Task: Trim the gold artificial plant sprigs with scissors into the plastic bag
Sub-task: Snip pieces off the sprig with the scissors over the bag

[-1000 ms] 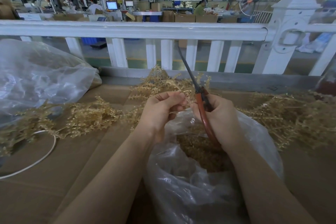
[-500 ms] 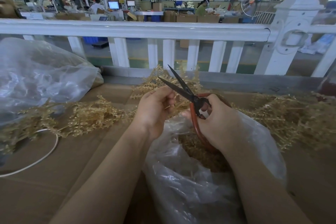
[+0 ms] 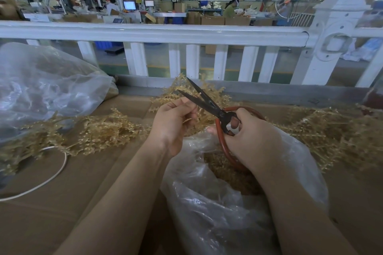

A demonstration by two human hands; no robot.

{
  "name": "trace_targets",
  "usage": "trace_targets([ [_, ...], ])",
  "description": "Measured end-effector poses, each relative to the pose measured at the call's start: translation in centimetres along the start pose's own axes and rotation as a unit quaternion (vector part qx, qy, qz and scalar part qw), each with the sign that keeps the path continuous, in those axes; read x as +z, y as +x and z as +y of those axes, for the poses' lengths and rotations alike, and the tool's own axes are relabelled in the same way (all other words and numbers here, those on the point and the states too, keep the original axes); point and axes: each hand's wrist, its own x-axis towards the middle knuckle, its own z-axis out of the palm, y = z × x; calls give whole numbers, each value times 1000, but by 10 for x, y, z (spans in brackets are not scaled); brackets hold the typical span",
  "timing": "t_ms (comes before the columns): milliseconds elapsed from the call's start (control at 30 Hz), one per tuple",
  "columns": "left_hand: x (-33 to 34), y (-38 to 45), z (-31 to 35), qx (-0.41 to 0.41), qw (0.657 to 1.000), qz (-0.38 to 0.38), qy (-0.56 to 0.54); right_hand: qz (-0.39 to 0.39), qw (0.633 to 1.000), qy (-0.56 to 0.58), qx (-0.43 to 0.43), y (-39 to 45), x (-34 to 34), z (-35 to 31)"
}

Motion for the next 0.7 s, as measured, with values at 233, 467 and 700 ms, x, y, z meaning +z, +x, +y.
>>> trace_targets([
  [233,1,1,0,19,1000,-3,20,-30,999,2,12,-1,-4,0],
  [467,1,2,-2,50,996,8,67,-31,999,-5,11,-1,-5,-1],
  [700,0,3,-3,75,991,4,108,-34,999,-1,12,0,-2,1],
])
